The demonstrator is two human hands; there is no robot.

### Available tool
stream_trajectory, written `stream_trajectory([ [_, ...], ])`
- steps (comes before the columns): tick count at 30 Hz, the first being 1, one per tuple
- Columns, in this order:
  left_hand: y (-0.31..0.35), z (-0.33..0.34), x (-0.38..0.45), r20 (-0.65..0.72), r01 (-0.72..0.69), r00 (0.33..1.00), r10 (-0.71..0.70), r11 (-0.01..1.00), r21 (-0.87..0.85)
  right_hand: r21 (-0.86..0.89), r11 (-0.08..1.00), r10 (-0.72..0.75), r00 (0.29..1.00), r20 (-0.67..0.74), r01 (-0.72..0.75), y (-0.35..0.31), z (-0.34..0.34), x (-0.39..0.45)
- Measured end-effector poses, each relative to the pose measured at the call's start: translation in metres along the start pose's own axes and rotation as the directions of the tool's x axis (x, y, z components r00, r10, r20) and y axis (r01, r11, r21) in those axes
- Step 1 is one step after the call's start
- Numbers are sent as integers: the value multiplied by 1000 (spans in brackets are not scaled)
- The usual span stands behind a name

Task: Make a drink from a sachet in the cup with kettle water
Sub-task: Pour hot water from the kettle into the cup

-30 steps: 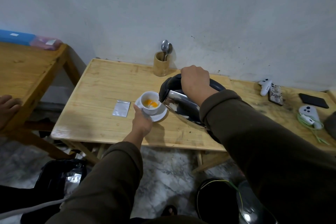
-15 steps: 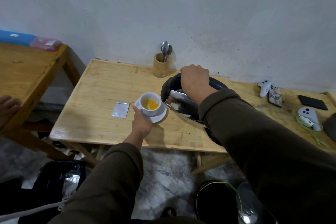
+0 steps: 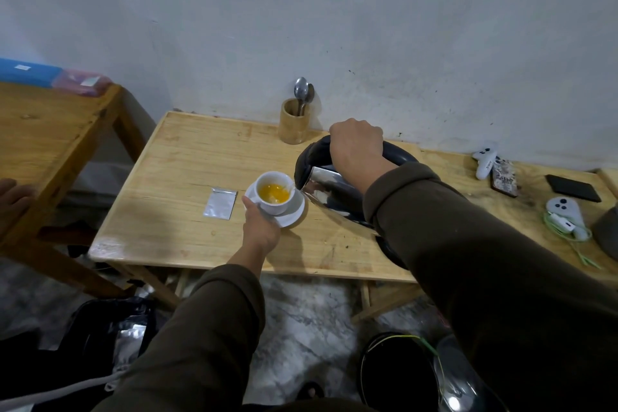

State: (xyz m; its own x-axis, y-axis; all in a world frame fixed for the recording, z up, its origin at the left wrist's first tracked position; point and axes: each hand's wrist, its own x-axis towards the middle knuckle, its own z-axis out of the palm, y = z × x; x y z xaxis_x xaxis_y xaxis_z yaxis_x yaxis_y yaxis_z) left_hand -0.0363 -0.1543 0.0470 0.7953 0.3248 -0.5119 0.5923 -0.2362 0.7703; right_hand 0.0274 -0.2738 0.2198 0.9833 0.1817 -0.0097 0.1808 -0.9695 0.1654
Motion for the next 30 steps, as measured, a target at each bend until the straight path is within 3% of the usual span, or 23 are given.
stream_trajectory([
  [24,0,4,5,-16,22,1000,-21,999,27,16,1000,-17,1000,-10,17,9,4,-5],
  [30,-2,8,3,-51,-33,998,34,999,23,108,993,44,999,0,-43,26,3,-10],
])
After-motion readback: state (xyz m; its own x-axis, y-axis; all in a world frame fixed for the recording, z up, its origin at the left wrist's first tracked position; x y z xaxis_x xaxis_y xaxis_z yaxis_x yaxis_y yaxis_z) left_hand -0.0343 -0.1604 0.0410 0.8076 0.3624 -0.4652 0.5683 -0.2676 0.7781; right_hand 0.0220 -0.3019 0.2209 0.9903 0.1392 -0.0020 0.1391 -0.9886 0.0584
